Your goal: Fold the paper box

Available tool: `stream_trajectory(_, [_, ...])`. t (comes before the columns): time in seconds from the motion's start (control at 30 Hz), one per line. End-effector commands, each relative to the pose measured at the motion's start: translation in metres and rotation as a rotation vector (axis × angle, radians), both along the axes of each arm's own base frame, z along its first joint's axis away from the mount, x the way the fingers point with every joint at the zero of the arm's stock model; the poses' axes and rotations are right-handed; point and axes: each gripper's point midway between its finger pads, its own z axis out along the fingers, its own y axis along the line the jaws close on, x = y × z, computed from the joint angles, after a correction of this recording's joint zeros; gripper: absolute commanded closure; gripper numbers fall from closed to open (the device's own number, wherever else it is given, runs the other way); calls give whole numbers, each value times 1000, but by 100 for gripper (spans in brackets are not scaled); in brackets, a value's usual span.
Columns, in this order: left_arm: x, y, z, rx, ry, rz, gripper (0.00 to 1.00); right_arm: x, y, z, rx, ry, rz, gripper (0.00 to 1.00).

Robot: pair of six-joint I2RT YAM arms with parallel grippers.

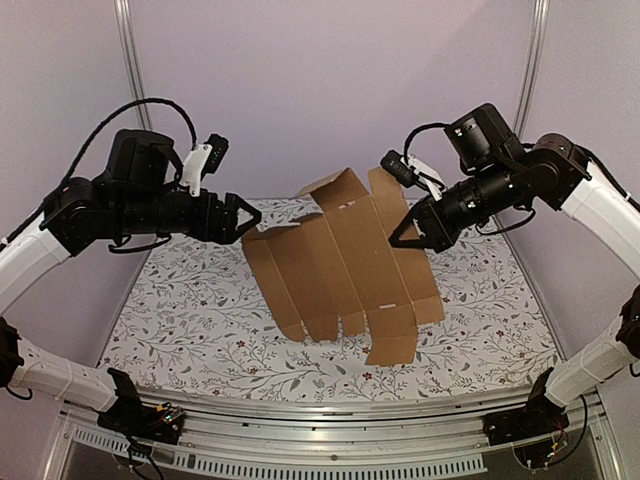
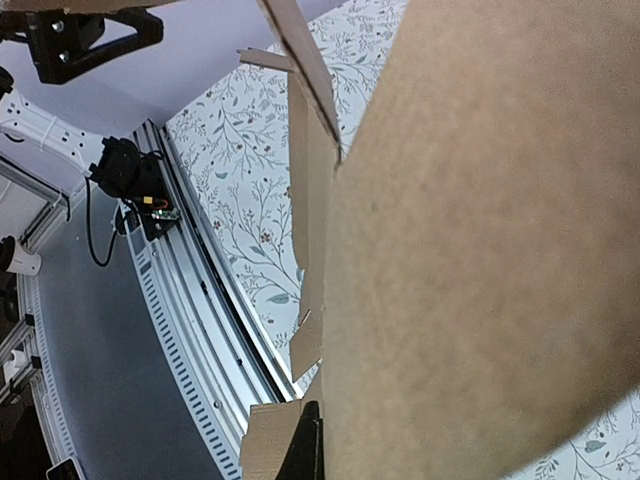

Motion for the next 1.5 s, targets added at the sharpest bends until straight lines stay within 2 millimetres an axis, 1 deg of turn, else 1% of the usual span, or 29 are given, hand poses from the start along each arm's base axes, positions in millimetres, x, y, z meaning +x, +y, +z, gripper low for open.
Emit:
stream_trajectory(0.0, [-15, -11, 6, 45, -55, -169, 10, -20, -25, -29, -171, 93, 48, 100])
stream_trajectory(0.1, [-23, -27, 5, 86, -100, -257, 9, -21, -28, -37, -199, 120, 40, 100])
stream_trajectory(0.13, [-25, -32, 3, 108, -115, -280, 6, -22, -27, -39, -200, 132, 42, 100])
stream_trajectory(0.27, [-25, -47, -7, 227, -190, -299, 5, -24, -21, -53, -214, 190, 54, 100])
stream_trajectory(0.4, [-29, -60, -12, 290, -250, -324, 5, -23, -17, -65, -237, 230, 55, 100])
stream_trajectory(0.63, [-46, -90, -19, 376, -416, -400, 5, -20, -10, -74, -240, 263, 52, 100])
stream_trajectory(0.77, [-43, -98, -24, 381, -454, -391, 5, -20, -8, -77, -241, 274, 54, 100])
stream_trajectory(0.93, [-37, -105, -27, 377, -481, -364, 10, -26, -3, -75, -234, 266, 75, 100])
stream_trajectory(1.13, [-34, -113, -26, 355, -502, -365, 26, -29, 0, -76, -235, 264, 87, 100])
stream_trajectory(1.27, [-35, -118, -29, 348, -499, -382, 40, -30, 3, -75, -229, 259, 89, 100])
stream_trajectory(1.47, [-35, -121, -37, 362, -488, -391, 64, -31, 6, -70, -208, 250, 89, 100])
